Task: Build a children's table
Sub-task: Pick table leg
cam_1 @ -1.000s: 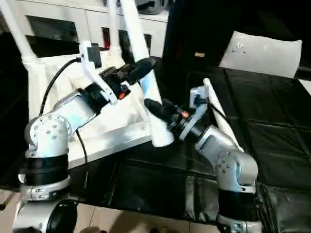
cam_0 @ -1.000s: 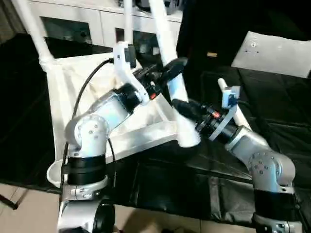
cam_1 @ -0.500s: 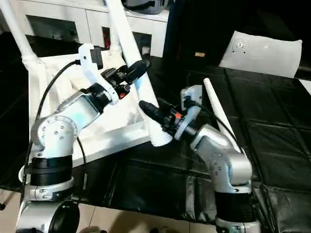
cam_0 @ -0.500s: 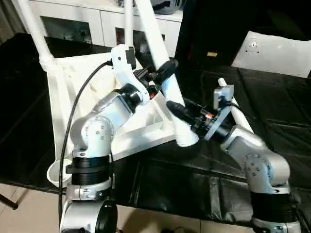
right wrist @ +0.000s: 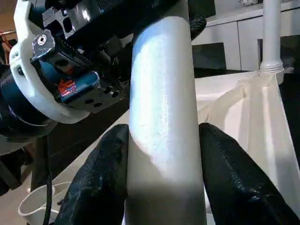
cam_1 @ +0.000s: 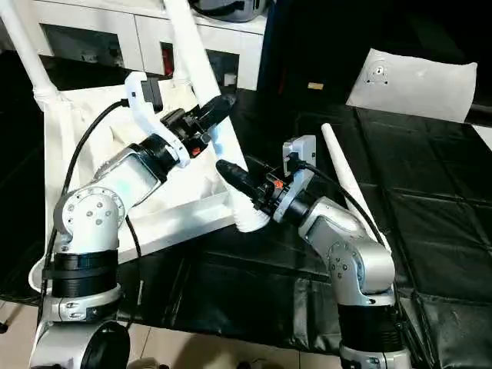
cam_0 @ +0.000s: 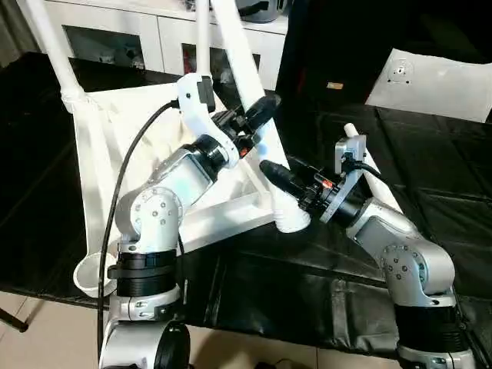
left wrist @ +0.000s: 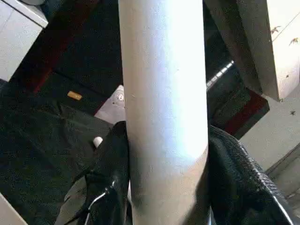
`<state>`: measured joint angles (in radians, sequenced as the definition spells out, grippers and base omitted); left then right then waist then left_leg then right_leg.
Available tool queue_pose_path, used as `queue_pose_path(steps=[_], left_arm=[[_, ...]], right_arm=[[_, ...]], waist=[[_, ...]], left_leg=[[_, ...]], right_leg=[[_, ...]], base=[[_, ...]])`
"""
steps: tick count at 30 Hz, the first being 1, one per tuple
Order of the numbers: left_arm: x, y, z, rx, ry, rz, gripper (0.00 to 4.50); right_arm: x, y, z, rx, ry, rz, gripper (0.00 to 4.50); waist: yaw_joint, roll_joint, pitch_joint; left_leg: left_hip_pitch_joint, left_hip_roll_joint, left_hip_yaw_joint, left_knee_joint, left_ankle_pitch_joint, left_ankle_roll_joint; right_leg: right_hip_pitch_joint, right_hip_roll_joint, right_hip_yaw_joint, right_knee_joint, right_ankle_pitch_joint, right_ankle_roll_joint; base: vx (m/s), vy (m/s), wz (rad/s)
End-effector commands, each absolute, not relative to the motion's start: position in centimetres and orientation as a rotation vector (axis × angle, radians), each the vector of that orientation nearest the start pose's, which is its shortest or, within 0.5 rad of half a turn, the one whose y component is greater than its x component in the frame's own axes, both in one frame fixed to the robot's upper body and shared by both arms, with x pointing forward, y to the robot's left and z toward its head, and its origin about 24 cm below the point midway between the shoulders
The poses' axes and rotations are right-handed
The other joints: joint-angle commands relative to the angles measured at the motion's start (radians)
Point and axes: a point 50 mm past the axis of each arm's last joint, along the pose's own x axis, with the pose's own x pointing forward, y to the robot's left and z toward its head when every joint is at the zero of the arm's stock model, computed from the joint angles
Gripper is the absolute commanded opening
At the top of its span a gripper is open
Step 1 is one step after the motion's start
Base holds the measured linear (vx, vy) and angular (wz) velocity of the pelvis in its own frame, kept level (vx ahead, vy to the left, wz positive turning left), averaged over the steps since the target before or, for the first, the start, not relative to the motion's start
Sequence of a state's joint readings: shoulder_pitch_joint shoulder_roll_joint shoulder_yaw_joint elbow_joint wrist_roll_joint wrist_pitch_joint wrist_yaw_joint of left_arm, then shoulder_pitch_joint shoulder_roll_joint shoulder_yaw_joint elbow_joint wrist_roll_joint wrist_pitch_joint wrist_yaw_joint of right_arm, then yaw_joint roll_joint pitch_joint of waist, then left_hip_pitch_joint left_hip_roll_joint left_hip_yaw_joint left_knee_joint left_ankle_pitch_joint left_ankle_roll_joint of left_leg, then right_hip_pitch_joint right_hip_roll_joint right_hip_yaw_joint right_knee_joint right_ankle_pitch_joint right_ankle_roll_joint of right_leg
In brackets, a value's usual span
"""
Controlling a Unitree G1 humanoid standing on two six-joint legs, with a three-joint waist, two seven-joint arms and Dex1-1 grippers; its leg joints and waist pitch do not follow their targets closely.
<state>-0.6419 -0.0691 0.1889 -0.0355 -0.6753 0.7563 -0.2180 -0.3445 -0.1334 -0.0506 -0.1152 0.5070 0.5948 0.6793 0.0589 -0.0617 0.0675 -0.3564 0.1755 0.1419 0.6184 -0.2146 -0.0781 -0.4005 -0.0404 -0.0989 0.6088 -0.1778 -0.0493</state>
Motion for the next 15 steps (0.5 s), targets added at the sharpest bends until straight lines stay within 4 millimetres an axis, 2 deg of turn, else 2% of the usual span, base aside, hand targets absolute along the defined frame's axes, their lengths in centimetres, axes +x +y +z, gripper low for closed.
queue_pose_path(steps=[1,9,14,15], left_arm=[[32.66,7.69,17.79,-0.633,0.052,-0.693,1.92],[32.57,7.59,17.87,-0.63,0.05,-0.711,1.86],[32.64,7.81,18.08,-0.559,0.038,-0.72,1.86],[32.66,7.85,18.15,-0.54,0.035,-0.722,1.86]], right_arm=[[28.6,-11.25,13.06,0.357,-0.016,0.939,1.84],[28.54,-11.33,13.13,0.344,-0.017,0.943,1.84],[28.65,-11.45,13.1,0.327,0.003,0.93,1.84],[28.7,-11.48,13.11,0.33,0.005,0.928,2.19]], waist=[[0.001,0.008,-0.072],[0.0,0.009,-0.071],[0.0,0.009,-0.071],[0.0,0.009,-0.071]], left_leg=[[-0.006,0.045,-0.006,-0.069,-0.064,0.059],[-0.005,0.047,-0.007,-0.069,-0.066,0.057],[-0.004,0.047,-0.007,-0.07,-0.067,0.056],[-0.004,0.047,-0.007,-0.07,-0.067,0.056]], right_leg=[[0.066,-0.098,0.061,-0.099,-0.338,-0.037],[0.066,-0.098,0.061,-0.099,-0.336,-0.038],[0.065,-0.099,0.062,-0.098,-0.33,-0.04],[0.066,-0.098,0.063,-0.097,-0.33,-0.039]], base=[[0.0,0.0,0.0],[0.0,0.0,0.0],[0.0,0.0,0.0],[0.0,0.0,0.0]])
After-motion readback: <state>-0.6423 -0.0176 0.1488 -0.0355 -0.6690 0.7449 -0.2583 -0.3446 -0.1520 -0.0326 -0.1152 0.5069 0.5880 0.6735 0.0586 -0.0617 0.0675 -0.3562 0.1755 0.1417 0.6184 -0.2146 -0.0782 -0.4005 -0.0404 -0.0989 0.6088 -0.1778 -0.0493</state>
